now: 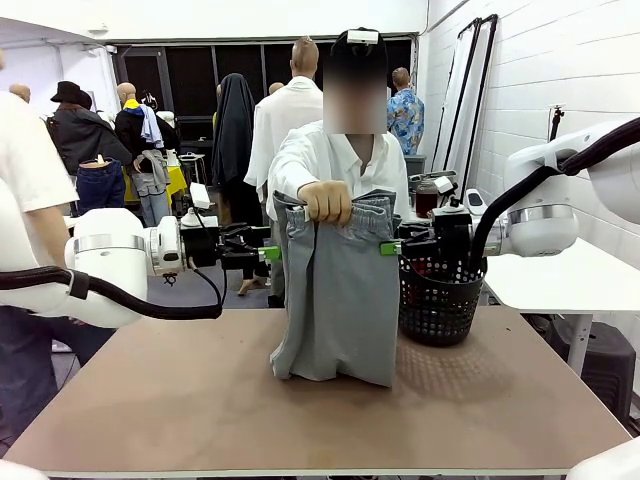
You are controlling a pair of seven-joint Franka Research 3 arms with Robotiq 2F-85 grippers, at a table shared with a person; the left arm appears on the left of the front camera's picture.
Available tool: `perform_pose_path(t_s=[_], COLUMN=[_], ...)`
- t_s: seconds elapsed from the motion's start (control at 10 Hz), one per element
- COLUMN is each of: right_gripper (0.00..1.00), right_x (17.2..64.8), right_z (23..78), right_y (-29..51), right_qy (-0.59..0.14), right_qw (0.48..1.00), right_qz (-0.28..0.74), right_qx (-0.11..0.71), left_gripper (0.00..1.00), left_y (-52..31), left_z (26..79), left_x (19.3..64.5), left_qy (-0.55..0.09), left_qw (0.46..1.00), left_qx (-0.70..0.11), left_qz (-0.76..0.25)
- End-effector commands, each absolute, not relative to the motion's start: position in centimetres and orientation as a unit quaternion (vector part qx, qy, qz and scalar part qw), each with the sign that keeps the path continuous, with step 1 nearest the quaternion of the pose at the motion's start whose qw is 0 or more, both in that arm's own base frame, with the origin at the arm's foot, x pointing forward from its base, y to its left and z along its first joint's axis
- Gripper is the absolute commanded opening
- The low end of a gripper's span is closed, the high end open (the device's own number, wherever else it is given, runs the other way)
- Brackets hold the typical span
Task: Fold the training pants.
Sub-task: Release the ends of the Training pants and then grab the overlapped ends.
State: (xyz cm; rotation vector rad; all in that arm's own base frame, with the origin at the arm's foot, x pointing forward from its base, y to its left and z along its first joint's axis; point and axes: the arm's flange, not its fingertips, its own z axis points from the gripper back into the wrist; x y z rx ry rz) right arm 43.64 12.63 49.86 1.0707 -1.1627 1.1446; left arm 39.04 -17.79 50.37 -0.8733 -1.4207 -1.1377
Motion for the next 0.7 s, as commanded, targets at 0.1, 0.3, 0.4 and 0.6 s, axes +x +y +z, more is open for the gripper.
perform_pose_path(t_s=[0.1, 0.3, 0.4, 0.6], right_gripper=[1.0, 1.0, 1.0, 1.0], right_x=[42.9, 42.8, 42.9, 42.7], right_z=[49.2, 49.3, 49.2, 49.1], right_y=[13.4, 13.5, 13.7, 14.1], right_qy=[-0.506, -0.507, -0.508, -0.507], right_qw=[0.559, 0.56, 0.559, 0.558], right_qz=[0.48, 0.482, 0.484, 0.485], right_qx=[0.448, 0.443, 0.442, 0.443], left_gripper=[1.0, 1.0, 1.0, 1.0], left_y=[-18.4, -18.6, -18.6, -18.5], left_z=[49.7, 49.5, 49.6, 49.8], left_x=[40.2, 41.1, 41.6, 41.9], left_qy=[-0.601, -0.603, -0.615, -0.622], left_qw=[0.529, 0.525, 0.518, 0.508], left_qx=[-0.369, -0.367, -0.349, -0.35], left_qz=[-0.472, -0.475, -0.481, -0.482])
